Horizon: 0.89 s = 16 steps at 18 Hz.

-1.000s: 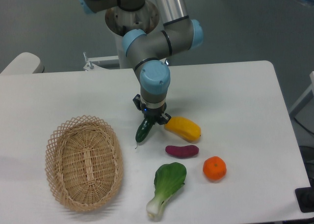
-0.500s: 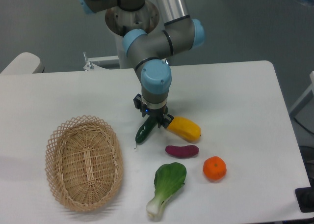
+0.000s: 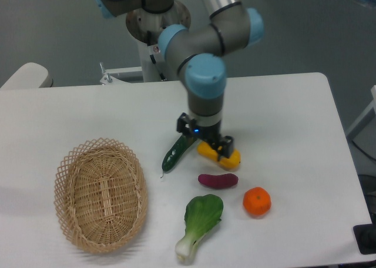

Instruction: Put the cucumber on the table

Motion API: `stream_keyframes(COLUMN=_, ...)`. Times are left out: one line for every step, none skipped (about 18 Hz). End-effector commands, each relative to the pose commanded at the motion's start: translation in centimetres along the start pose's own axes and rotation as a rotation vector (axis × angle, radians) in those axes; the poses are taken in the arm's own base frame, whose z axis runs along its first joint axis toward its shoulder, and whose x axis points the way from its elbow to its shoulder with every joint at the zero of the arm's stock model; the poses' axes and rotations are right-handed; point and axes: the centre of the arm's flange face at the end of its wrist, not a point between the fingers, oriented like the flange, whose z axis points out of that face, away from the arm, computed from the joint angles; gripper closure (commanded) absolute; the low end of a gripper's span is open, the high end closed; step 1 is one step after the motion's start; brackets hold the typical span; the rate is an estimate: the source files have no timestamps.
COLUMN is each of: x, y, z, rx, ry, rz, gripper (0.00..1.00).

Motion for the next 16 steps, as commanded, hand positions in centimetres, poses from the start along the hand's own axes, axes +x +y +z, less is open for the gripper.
stream_keyframes(x=-0.9, y=0.1, z=0.1, rx=-0.003, ry=-0.005, rz=0.035, gripper=0.00)
stream_keyframes(x=-2.0, y=0.3, z=-0.1, rx=-0.001, ry=-0.016, rz=0.077, gripper=0.00)
stream_keyframes(x=-3.0, y=0.6, z=-0.5, rx=0.001, ry=-0.029, rz=0.124, gripper=0.00)
stream_keyframes(x=-4.0, y=1.4, z=-0.7, rx=-0.004, ry=-0.039, rz=0.169, gripper=0.00)
stream_keyframes(x=-5.0, y=2.3, z=-1.3, rx=-0.006, ry=-0.051, rz=0.210, gripper=0.00)
stream_keyframes(x=-6.1, y=3.5, z=-1.8, rx=-0.011, ry=-0.057, rz=0.263, gripper=0.00)
stream_keyframes(x=-7.1, y=4.8, z=-2.2, rx=-0.019, ry=-0.062, rz=0.325, gripper=0.00)
stream_keyframes(x=-7.8, y=5.9, z=-2.6, rx=-0.026, ry=-0.064, rz=0.385, gripper=0.00)
stream_keyframes(x=-8.5, y=6.8, z=-2.8, rx=-0.034, ry=-0.068, rz=0.430, gripper=0.00)
stream_keyframes(x=-9.1, y=7.7, z=-3.1, rx=-0.039, ry=-0.072, rz=0.459, gripper=0.00)
stream_keyframes(x=-9.5, y=8.3, z=-3.2, rx=-0.041, ry=-0.072, rz=0.482, gripper=0.00)
stream_keyframes(x=-9.8, y=8.9, z=-3.2, rx=-0.044, ry=-0.071, rz=0.504, gripper=0.00)
stream_keyframes(x=-10.1, y=9.4, z=-3.3, rx=-0.047, ry=-0.072, rz=0.530, gripper=0.00)
stream_keyframes(x=-10.3, y=9.8, z=-3.4, rx=-0.049, ry=-0.072, rz=0.557, gripper=0.00)
stream_keyframes(x=-10.5, y=10.2, z=-3.4, rx=-0.050, ry=-0.070, rz=0.582, gripper=0.00)
stream_keyframes(x=-10.6, y=10.7, z=-3.3, rx=-0.054, ry=-0.068, rz=0.608, gripper=0.00)
